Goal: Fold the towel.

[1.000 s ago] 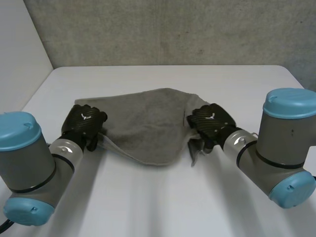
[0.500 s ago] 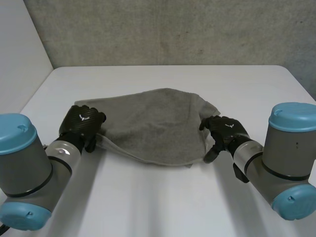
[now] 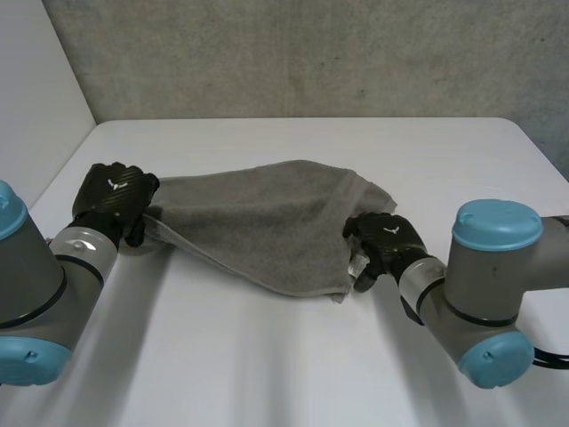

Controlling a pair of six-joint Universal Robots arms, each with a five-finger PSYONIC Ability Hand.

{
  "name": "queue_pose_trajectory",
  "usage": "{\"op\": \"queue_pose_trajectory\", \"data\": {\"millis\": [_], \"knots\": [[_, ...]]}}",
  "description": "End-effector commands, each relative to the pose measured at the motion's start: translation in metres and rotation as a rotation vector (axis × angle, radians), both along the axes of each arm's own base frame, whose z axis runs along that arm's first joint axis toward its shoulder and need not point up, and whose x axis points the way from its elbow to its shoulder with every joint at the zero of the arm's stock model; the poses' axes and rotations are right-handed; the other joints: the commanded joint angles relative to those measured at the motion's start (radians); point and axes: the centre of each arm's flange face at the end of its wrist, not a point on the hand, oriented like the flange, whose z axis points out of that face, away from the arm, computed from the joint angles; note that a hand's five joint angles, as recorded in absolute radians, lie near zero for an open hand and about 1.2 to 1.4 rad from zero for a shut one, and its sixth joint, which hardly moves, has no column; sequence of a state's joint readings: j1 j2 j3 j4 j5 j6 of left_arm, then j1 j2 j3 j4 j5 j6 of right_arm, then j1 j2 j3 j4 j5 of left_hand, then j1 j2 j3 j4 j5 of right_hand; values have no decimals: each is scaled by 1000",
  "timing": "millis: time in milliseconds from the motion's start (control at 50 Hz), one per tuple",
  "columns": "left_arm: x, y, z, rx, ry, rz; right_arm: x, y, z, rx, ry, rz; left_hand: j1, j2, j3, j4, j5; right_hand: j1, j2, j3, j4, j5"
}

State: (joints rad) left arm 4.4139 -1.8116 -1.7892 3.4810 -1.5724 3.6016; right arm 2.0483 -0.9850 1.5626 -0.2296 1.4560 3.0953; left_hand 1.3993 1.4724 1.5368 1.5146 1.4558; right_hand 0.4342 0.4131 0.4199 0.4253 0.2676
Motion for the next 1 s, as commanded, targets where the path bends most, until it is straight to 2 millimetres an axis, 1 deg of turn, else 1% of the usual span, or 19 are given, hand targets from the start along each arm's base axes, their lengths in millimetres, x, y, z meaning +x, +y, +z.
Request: {"op": "queue_pose_trajectory", "data": {"millis": [20, 280, 340, 360, 380, 420, 440, 500, 520, 540, 580, 600, 640, 740, 860, 900, 920, 960, 1000], "knots": [[-1, -3, 4, -15, 4, 1, 18, 8, 2, -14, -17, 46, -3, -76, -141, -118, -234, 15, 36, 29, 24, 7], [-1, -8, 11, -38, 14, 9, 37, 1, -17, -7, -1, 68, -3, -76, -141, -118, -234, 147, 168, 161, 156, 139], [-1, -8, 11, -38, 14, 9, 38, -1, -19, -8, 0, 68, -3, -76, -141, -118, -234, 361, 382, 376, 370, 353], [0, -9, 12, -40, 16, 14, 39, -2, -19, -12, 0, 67, -3, -76, -141, -118, -234, 553, 574, 567, 562, 545], [0, -9, 12, -40, 16, 14, 39, -2, -19, -12, 0, 67, -3, -76, -141, -118, -234, 555, 576, 569, 564, 547], [1, -11, 17, -53, 28, 20, 39, -6, -10, -36, -13, 56, -3, -76, -141, -118, -234, 960, 981, 975, 969, 952], [1, -11, 17, -53, 28, 20, 39, -6, -10, -36, -13, 56, -3, -76, -141, -118, -234, 962, 983, 976, 971, 954], [2, -11, 28, -80, 60, 26, 38, -14, 6, -72, -36, 31, -3, -76, -141, -118, -234, 962, 983, 976, 971, 954], [3, -11, 35, -95, 83, 29, 38, -17, 27, -116, -63, 26, -3, -76, -141, -118, -234, 962, 983, 976, 971, 954], [3, -11, 35, -96, 84, 29, 38, -17, 27, -116, -63, 26, -3, -76, -141, -118, -234, 962, 983, 976, 971, 954], [4, -8, 54, -133, 150, 31, 36, -14, 81, -229, -133, 30, -3, -76, -141, -118, -234, 962, 983, 976, 971, 954], [4, -8, 54, -134, 150, 31, 36, -14, 82, -229, -134, 30, -3, -76, -141, -118, -234, 962, 983, 976, 971, 954], [5, -3, 72, -164, 225, 28, 27, -13, 133, -340, -178, 26, -3, -76, -141, -118, -234, 962, 983, 976, 971, 954], [6, 5, 84, -173, 298, 16, 14, -12, 166, -330, -91, 80, -3, -76, -141, -118, -234, 962, 983, 976, 971, 954], [6, 14, 75, -126, 305, 11, 22, -7, 143, -221, 102, 226, -3, -76, -141, -118, -234, 962, 983, 976, 971, 954], [6, 20, 64, -83, 290, 12, 21, -3, 113, -152, 303, 310, -3, -76, -141, -118, -234, 962, 983, 976, 971, 954], [6, 20, 64, -82, 290, 12, 21, -3, 113, -152, 304, 310, -3, -76, -141, -118, -234, 962, 983, 976, 971, 954], [7, 23, 55, -55, 280, 14, 19, 1, 89, -109, 451, 389, -3, -76, -141, -118, -234, 962, 983, 976, 971, 954], [8, 23, 51, -43, 273, 17, 20, 0, 79, -101, 488, 404, -3, -76, -141, -118, -234, 962, 983, 976, 971, 954]]}}
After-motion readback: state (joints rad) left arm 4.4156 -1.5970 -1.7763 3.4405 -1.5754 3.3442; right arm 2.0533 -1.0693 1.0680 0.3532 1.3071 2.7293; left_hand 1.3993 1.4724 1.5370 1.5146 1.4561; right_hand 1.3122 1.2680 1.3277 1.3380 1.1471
